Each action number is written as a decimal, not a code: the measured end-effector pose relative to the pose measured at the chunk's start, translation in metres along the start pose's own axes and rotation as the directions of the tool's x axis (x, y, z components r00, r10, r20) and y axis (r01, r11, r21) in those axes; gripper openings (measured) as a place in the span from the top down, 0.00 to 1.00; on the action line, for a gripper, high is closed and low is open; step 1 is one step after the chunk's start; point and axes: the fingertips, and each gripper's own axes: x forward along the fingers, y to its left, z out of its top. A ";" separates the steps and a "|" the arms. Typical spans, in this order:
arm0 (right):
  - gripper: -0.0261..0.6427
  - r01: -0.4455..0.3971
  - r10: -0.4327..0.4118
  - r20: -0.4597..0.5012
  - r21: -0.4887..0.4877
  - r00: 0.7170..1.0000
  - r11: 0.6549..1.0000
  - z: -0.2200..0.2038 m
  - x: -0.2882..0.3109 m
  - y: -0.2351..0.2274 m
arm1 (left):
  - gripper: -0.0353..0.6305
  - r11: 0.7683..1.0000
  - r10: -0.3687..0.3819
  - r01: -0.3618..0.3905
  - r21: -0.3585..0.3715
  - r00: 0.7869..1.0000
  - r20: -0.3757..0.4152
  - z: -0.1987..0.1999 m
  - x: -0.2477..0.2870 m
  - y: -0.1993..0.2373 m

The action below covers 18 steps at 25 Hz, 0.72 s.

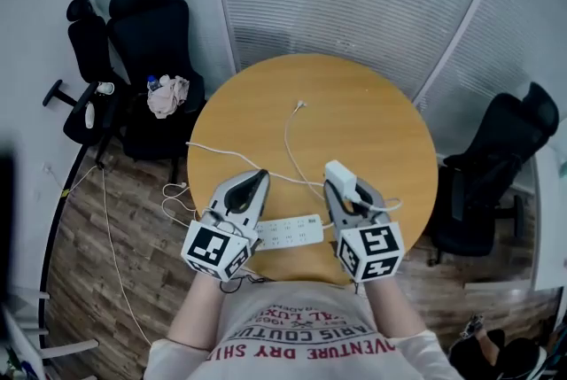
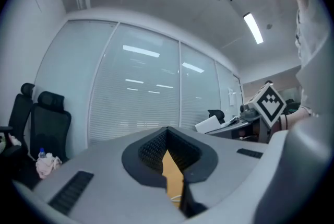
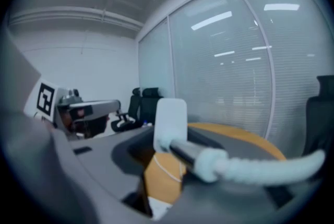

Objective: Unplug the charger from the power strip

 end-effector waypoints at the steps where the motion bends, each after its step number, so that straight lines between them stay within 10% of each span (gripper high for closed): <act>1: 0.73 -0.009 0.009 0.021 -0.003 1.000 1.000 0.006 -0.001 0.001 | 0.90 1.000 -0.013 0.013 0.011 1.000 0.026 0.006 -0.002 -0.002; 18: 0.73 -0.088 0.089 0.101 -0.015 0.991 0.996 0.024 -0.002 0.002 | 0.90 0.999 0.031 -0.033 0.037 0.999 0.042 0.015 -0.005 0.002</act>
